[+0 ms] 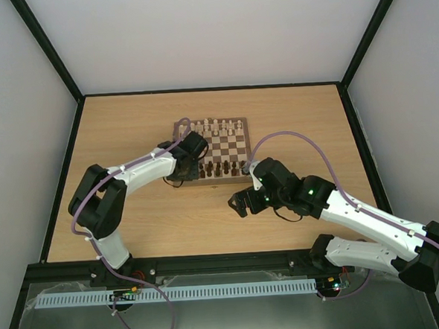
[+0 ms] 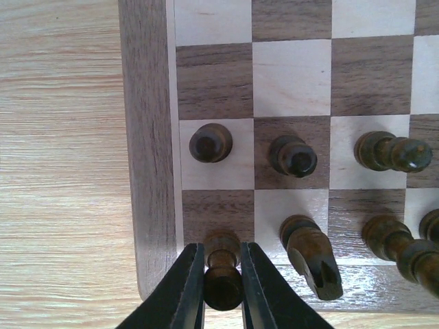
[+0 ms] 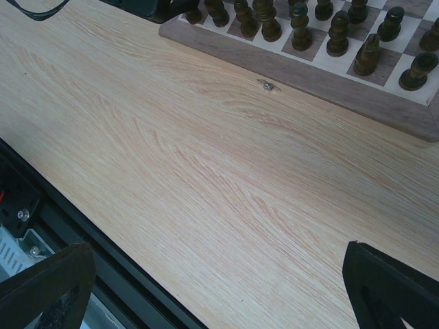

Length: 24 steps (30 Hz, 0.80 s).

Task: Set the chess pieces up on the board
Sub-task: Place the chess piece on the chessboard.

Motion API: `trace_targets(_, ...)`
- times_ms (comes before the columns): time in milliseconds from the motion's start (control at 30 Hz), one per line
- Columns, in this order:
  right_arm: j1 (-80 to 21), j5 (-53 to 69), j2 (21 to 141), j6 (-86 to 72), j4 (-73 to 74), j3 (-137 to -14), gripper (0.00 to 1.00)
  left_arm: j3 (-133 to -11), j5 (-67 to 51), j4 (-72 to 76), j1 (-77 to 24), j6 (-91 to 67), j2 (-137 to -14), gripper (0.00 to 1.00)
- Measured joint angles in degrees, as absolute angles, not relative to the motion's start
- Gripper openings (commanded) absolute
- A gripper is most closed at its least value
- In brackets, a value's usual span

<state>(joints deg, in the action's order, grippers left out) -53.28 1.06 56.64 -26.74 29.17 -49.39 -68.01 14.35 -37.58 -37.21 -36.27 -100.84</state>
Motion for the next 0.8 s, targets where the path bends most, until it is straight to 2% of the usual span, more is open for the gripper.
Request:
trace_targets(400,-53.3,1.1,56.6,-26.7,28.7,-49.3,0.99,-67.7,14.3,-36.4,-37.2,-36.4,-100.9,0.23)
trace_targets(667,-53.3,1.1,56.6,-26.7,28.7,-49.3,0.99,-67.7,14.4,-36.4,-37.2,-36.7,-100.8,0.39)
trace_targets(800,-53.3,1.1,56.6,-26.7,28.7,-49.3,1.0,-67.7,14.5,-36.8,-37.2,-37.0,-99.3,0.53)
